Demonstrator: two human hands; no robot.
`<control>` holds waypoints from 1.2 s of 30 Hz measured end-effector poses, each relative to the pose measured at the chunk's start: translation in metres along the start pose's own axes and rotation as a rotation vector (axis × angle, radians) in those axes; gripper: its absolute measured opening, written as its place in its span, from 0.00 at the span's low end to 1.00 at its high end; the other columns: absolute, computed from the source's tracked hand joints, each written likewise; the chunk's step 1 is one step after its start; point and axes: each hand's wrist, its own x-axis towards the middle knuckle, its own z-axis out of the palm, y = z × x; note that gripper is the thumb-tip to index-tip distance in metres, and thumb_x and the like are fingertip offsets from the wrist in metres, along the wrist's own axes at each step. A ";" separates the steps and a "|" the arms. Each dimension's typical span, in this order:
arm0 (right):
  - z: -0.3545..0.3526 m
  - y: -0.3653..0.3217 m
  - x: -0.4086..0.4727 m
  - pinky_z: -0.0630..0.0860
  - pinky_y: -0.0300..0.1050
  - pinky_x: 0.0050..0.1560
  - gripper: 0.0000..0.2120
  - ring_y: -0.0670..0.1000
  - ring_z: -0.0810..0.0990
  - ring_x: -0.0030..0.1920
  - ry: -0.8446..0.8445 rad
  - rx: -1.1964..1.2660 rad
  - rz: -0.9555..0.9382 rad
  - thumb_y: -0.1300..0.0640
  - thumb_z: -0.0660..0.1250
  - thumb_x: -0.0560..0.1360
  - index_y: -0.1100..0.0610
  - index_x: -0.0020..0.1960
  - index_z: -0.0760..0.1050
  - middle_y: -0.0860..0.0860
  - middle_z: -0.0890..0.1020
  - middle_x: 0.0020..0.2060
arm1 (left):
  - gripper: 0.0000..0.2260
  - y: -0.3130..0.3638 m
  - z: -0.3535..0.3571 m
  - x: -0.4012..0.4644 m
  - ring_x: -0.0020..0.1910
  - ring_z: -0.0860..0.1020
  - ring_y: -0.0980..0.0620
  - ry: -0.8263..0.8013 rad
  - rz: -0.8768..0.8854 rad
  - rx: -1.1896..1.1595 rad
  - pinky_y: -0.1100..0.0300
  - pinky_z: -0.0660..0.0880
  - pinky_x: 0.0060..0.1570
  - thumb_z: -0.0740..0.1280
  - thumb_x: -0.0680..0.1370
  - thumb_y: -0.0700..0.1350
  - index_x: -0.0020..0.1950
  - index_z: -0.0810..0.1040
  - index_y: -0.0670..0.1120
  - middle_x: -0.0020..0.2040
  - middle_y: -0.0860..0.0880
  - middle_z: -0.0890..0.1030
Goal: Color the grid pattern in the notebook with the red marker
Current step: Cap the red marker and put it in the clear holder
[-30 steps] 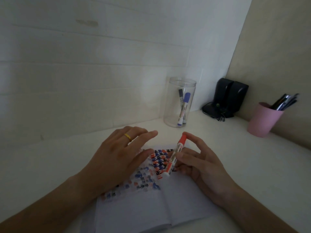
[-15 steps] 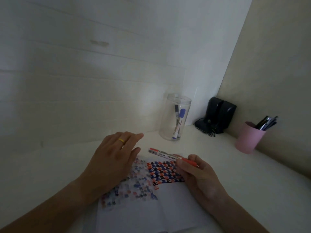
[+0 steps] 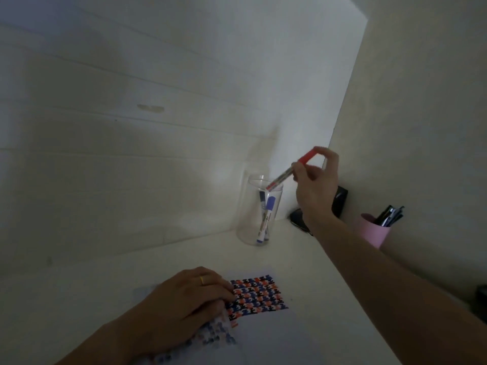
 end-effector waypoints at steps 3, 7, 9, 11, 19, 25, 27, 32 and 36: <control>0.015 0.004 0.019 0.76 0.27 0.33 0.19 0.38 0.84 0.35 0.002 -0.151 -0.138 0.63 0.71 0.77 0.47 0.60 0.68 0.45 0.85 0.38 | 0.17 -0.003 0.003 0.000 0.69 0.70 0.68 0.007 -0.006 -0.017 0.59 0.73 0.66 0.51 0.85 0.62 0.66 0.75 0.65 0.67 0.69 0.76; 0.025 0.020 0.025 0.83 0.40 0.39 0.12 0.44 0.84 0.38 -0.053 -0.341 -0.167 0.62 0.71 0.77 0.53 0.56 0.72 0.49 0.85 0.43 | 0.18 -0.007 0.006 0.000 0.71 0.66 0.71 -0.006 -0.015 -0.026 0.62 0.69 0.69 0.49 0.84 0.65 0.68 0.73 0.67 0.68 0.72 0.74; 0.029 0.028 0.024 0.85 0.49 0.45 0.10 0.51 0.86 0.41 -0.095 -0.428 -0.151 0.62 0.71 0.77 0.55 0.56 0.75 0.52 0.86 0.45 | 0.18 -0.007 0.006 0.000 0.72 0.66 0.71 -0.025 -0.010 -0.020 0.61 0.69 0.70 0.49 0.84 0.65 0.68 0.73 0.67 0.69 0.73 0.73; 0.033 0.034 0.024 0.84 0.52 0.49 0.08 0.53 0.86 0.45 -0.148 -0.525 -0.122 0.60 0.72 0.77 0.56 0.55 0.77 0.54 0.88 0.47 | 0.19 -0.007 0.006 0.001 0.71 0.66 0.70 -0.026 -0.012 -0.026 0.59 0.70 0.69 0.50 0.84 0.65 0.68 0.74 0.66 0.69 0.72 0.74; 0.041 0.045 0.024 0.81 0.53 0.55 0.08 0.56 0.84 0.51 -0.245 -0.750 -0.072 0.59 0.67 0.78 0.58 0.52 0.84 0.53 0.89 0.48 | 0.23 -0.004 0.004 0.001 0.71 0.68 0.67 -0.035 -0.019 -0.048 0.57 0.71 0.69 0.48 0.83 0.66 0.68 0.76 0.63 0.68 0.68 0.76; 0.023 0.036 0.009 0.81 0.51 0.57 0.09 0.52 0.84 0.52 -0.247 -0.696 -0.105 0.58 0.70 0.77 0.56 0.56 0.84 0.52 0.88 0.53 | 0.19 -0.004 0.003 0.000 0.72 0.66 0.68 -0.050 -0.015 -0.009 0.59 0.69 0.71 0.51 0.83 0.65 0.69 0.74 0.66 0.69 0.70 0.75; 0.008 0.033 -0.014 0.80 0.46 0.54 0.08 0.48 0.83 0.50 -0.262 -0.657 -0.152 0.56 0.71 0.77 0.54 0.55 0.83 0.49 0.87 0.52 | 0.18 -0.003 0.001 0.000 0.72 0.67 0.67 -0.044 -0.010 0.005 0.59 0.69 0.71 0.53 0.83 0.64 0.68 0.74 0.65 0.69 0.70 0.75; -0.051 0.042 -0.102 0.79 0.43 0.50 0.07 0.44 0.79 0.49 -0.492 -0.701 -0.150 0.48 0.70 0.77 0.46 0.54 0.82 0.44 0.82 0.52 | 0.20 0.003 -0.003 -0.001 0.70 0.70 0.65 -0.035 -0.003 0.040 0.57 0.72 0.68 0.54 0.83 0.66 0.67 0.77 0.62 0.68 0.67 0.77; -0.088 0.053 -0.153 0.76 0.44 0.57 0.07 0.46 0.77 0.54 -0.650 -0.769 -0.114 0.48 0.68 0.79 0.46 0.54 0.82 0.45 0.81 0.54 | 0.16 0.006 -0.005 -0.002 0.69 0.73 0.62 -0.035 -0.010 0.043 0.54 0.74 0.66 0.59 0.83 0.62 0.66 0.79 0.59 0.67 0.62 0.78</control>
